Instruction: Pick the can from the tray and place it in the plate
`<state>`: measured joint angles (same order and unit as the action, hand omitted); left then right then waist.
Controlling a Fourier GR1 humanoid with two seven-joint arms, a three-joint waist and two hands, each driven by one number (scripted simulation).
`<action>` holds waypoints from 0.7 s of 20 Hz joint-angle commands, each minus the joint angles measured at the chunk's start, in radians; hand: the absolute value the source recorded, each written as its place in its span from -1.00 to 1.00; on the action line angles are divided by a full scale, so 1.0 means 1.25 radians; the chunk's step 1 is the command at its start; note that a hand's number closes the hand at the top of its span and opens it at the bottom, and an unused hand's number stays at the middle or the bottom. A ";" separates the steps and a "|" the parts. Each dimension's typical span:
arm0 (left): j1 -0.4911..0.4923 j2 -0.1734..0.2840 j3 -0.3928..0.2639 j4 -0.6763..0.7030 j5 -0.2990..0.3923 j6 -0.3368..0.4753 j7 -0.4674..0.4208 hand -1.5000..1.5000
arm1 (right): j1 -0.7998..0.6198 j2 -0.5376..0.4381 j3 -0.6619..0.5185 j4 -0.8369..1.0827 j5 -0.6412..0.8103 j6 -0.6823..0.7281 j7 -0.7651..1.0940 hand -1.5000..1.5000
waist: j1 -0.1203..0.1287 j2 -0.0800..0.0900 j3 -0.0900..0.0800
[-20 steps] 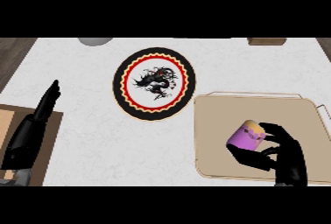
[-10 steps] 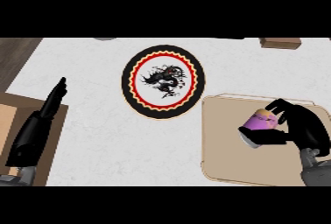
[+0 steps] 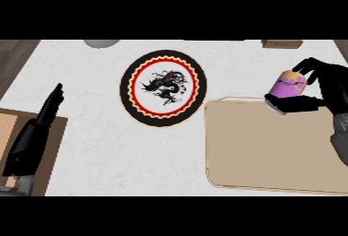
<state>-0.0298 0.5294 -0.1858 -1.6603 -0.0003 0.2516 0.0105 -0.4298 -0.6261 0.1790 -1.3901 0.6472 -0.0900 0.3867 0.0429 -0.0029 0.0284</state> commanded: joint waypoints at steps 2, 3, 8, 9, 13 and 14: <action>0.070 -0.010 0.027 0.068 0.022 -0.001 -0.019 0.00 | -0.055 -0.001 -0.020 -0.068 -0.016 -0.046 -0.110 1.00 | -0.021 0.002 -0.023; 0.065 -0.015 0.024 0.064 0.022 -0.001 -0.007 0.00 | -0.075 0.021 -0.012 -0.064 -0.025 -0.038 -0.114 1.00 | -0.018 0.003 -0.023; 0.062 -0.014 0.036 0.079 0.030 -0.022 -0.022 0.00 | -0.138 0.078 -0.004 -0.107 -0.106 0.017 -0.138 1.00 | -0.020 0.004 -0.024; 0.073 -0.032 0.017 0.076 0.008 0.000 -0.022 0.00 | -0.161 0.078 0.010 -0.116 -0.108 0.047 -0.128 1.00 | -0.018 0.003 -0.024; 0.055 -0.015 0.040 0.104 0.019 -0.031 -0.045 0.00 | -0.221 0.154 0.073 -0.143 -0.082 0.065 -0.057 1.00 | -0.019 0.003 -0.025; 0.077 -0.017 0.042 0.101 0.016 -0.027 -0.065 0.00 | -0.241 0.180 0.075 -0.113 -0.080 0.055 -0.050 1.00 | -0.007 0.005 -0.025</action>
<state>-0.0249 0.5191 -0.1597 -1.6405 -0.0014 0.2265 -0.0131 -0.6567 -0.4748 0.2317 -1.5348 0.5445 -0.0438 0.2746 0.0205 -0.0093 0.0285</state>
